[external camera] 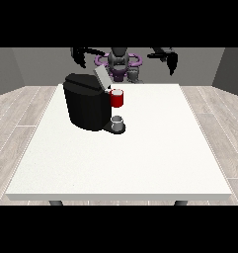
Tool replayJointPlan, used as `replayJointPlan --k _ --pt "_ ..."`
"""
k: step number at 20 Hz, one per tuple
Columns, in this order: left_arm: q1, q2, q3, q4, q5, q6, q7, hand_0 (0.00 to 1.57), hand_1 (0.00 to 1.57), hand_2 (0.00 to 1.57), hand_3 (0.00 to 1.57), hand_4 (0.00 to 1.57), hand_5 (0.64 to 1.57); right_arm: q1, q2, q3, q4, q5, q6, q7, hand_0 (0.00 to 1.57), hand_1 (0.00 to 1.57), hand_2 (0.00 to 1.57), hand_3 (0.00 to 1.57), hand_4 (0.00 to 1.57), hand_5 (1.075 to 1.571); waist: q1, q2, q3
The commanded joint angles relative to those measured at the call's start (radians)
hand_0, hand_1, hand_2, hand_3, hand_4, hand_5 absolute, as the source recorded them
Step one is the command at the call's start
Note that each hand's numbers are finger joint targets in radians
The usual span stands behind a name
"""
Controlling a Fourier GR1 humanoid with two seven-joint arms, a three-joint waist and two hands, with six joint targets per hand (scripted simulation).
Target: Insert the coffee pod into the coffee machine and close the lid
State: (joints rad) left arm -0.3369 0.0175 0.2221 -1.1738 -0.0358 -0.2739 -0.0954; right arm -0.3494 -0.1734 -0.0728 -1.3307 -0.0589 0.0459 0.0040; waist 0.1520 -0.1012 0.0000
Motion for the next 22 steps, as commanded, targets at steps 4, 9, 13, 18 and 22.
replayJointPlan --k 4,9,13,18,22 --pt "0.054 0.034 -0.028 -0.127 0.041 -0.023 0.023 0.0 0.0 0.0 0.0 0.0 1.571 -0.105 0.004 -0.039 0.12 -0.008 0.007 -0.054 0.0 0.0 0.0 0.0 0.0 1.571 0.004 0.097 0.0002" --pt "0.029 0.056 -0.018 -0.169 0.033 0.057 0.065 0.0 0.0 0.0 0.0 0.0 1.571 -0.137 -0.007 -0.024 0.137 -0.013 0.059 -0.027 0.0 0.0 0.0 0.0 0.0 1.571 -0.058 0.113 0.0001" --pt "0.092 0.075 -0.015 -0.219 0.077 0.028 0.094 0.0 0.0 0.0 0.0 0.0 1.571 -0.173 0.024 0.011 0.17 0.048 0.009 -0.02 0.0 0.0 0.0 0.0 0.0 1.571 -0.037 0.104 0.0" --pt "0.122 0.047 -0.067 -0.255 0.065 0.032 0.053 0.0 0.0 0.0 0.0 0.0 1.571 -0.234 0.035 0.003 0.239 0.081 -0.029 -0.045 0.0 0.0 0.0 0.0 0.0 1.571 0.001 0.127 0.0001" --pt "0.126 0.049 -0.069 -0.206 0.03 0.081 -0.007 0.0 0.0 0.0 0.0 0.0 1.571 -0.271 0.017 -0.002 0.25 0.075 0.011 -0.042 0.0 0.0 0.0 0.0 0.04 1.571 -0.041 0.148 -0.0001"
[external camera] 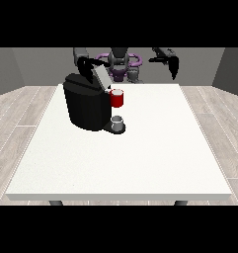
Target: Insert the coffee pod into the coffee machine and close the lid
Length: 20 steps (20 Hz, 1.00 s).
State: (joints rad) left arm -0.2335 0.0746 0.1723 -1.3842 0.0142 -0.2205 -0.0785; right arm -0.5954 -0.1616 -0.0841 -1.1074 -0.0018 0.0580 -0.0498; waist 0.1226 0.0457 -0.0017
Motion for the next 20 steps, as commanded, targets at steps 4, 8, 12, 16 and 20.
replayJointPlan --k 4,8,12,16,20 --pt "-0.025 0.039 0.017 0.005 0.01 0.027 0.036 0.0 0.0 0.0 0.0 0.0 1.571 -0.048 -0.001 -0.004 0.053 0.007 0.021 0.005 0.0 0.0 0.0 0.0 0.0 1.571 -0.01 0.009 0.0018" --pt "-0.062 0.025 -0.021 -0.024 0.007 0.023 0.043 0.0 0.0 0.0 0.0 0.0 1.571 -0.122 -0.009 -0.03 0.109 0.016 0.002 -0.037 0.0 0.0 0.0 0.0 0.0 1.571 0.033 0.063 0.0019" --pt "-0.01 0.017 0.01 0.056 0.002 0.062 -0.027 0.0 0.0 0.0 0.0 0.0 1.571 -0.065 0.052 0.033 0.059 0.035 0.003 -0.02 0.0 0.0 0.0 0.0 0.0 1.571 -0.028 0.016 0.0016" --pt "-0.048 0.045 0.015 0.038 0.022 0.043 -0.018 0.0 0.0 0.0 0.0 0.16 1.571 -0.123 0.022 0.028 0.108 0.061 0.016 -0.03 0.0 0.0 0.0 0.0 0.11 1.571 -0.005 0.048 0.0017" --pt "0.018 0.039 -0.002 0.075 0.007 0.019 -0.104 0.0 0.0 0.0 0.0 0.16 1.571 -0.162 0.053 0.059 0.086 0.098 -0.021 0.009 0.0 0.0 0.0 0.0 0.0 1.571 0.01 0.039 0.0014"
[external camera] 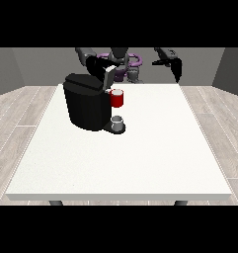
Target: Insert the coffee pod into the coffee machine and close the lid
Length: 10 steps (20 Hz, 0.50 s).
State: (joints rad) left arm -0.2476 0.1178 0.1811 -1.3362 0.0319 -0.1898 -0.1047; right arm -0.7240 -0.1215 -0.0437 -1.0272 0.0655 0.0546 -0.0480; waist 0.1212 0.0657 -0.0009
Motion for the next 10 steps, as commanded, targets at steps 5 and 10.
replayJointPlan --k 5,10 --pt "-0.052 0.024 0.02 0.024 0.031 -0.001 0.004 0.0 0.0 0.0 0.0 0.15 1.571 -0.067 -0.014 0.024 0.023 0.06 0.015 -0.027 0.0 0.0 0.0 0.0 0.15 1.571 -0.006 0.029 0.0008" --pt "-0.043 -0.001 -0.026 0.007 -0.003 0.011 -0.044 0.0 0.0 0.0 0.0 0.2 1.571 -0.151 0.027 0.018 0.046 0.072 -0.024 0.05 0.0 0.0 0.0 0.0 0.12 1.571 0.018 0.015 0.0007"
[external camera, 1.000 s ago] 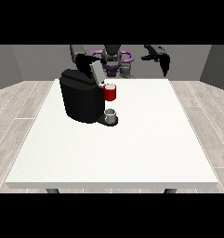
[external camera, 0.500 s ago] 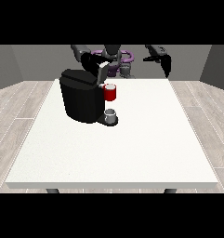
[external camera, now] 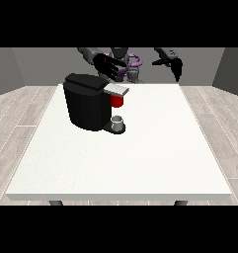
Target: Insert the coffee pod into the coffee machine and close the lid
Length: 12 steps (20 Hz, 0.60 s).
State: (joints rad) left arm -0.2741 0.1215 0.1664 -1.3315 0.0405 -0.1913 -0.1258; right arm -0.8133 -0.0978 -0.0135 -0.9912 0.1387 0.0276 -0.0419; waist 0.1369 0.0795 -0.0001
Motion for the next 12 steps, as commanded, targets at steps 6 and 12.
replayJointPlan --k 6,12 --pt "0.064 -0.072 -0.07 -0.067 -0.03 0.05 0.005 0.0 0.0 0.0 0.0 0.21 1.571 0.077 0.093 0.036 -0.02 -0.017 0.023 -0.047 0.0 0.0 0.0 0.0 0.13 1.571 -0.021 -0.114 0.0003" --pt "0.085 -0.043 -0.011 0.04 -0.01 0.044 -0.043 0.0 0.0 0.0 0.0 0.19 1.571 0.305 0.097 0.165 -0.162 -0.208 0.05 -0.132 0.0 0.0 0.0 0.0 0.29 1.571 -0.121 -0.172 0.0005"
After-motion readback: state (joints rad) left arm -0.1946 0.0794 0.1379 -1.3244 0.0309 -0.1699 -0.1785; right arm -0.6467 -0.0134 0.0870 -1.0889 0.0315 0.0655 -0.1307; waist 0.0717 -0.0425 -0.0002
